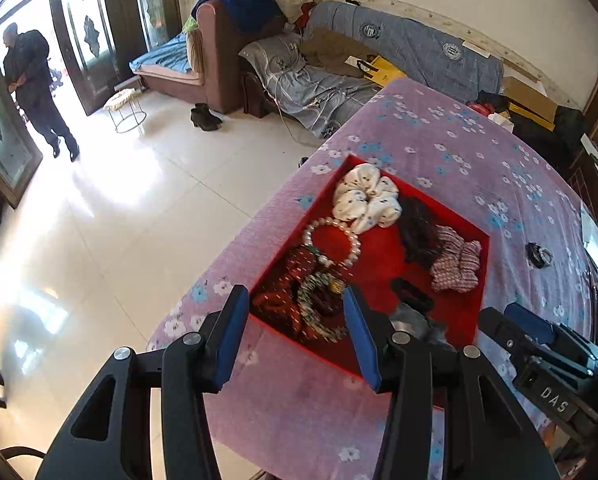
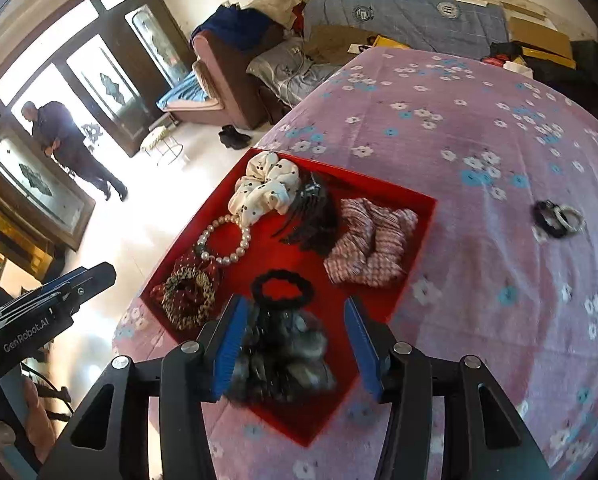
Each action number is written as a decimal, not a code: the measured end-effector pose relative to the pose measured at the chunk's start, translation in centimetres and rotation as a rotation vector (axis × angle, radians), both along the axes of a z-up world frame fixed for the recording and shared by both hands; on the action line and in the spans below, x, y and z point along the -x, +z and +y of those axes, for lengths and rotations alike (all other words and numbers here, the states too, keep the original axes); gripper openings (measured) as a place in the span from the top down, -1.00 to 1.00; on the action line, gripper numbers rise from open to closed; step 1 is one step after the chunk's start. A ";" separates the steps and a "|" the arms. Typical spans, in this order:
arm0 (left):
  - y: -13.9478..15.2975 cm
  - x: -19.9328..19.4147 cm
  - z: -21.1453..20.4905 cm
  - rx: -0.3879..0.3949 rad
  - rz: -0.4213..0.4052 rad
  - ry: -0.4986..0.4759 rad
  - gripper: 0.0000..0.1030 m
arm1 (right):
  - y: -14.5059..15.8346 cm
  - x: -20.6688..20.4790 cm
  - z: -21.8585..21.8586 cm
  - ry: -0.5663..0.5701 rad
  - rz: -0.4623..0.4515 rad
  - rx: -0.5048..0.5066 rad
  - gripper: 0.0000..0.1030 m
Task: Organize jewelry
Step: 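Move both tools back to the black scrunchie and pale bead bracelet, then grasp the black beaded scrunchie with left tool while right tool grasps pale bead bracelet, then carry the scrunchie and bracelet over the red tray with both tools, then lower the scrunchie and bracelet into the tray with both tools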
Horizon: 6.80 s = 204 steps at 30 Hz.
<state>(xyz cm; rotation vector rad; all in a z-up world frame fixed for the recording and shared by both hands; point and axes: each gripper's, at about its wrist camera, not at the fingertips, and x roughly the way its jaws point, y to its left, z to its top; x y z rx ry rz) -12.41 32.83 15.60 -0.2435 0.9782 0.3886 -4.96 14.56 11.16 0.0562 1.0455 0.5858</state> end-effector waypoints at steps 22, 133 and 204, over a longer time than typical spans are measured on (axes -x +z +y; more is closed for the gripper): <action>2.6 -2.1 -18.0 -0.084 0.005 -0.222 -0.07 | -1.0 2.4 -19.2 -0.177 -0.027 0.036 -0.20; -12.9 -28.4 -33.5 0.014 0.151 -0.787 0.92 | -5.6 -3.8 -31.3 -0.479 0.081 -0.045 0.89; -2.2 -1.6 -1.3 0.042 -0.016 -0.218 0.91 | 4.6 3.8 -1.5 0.169 -0.038 -0.059 0.87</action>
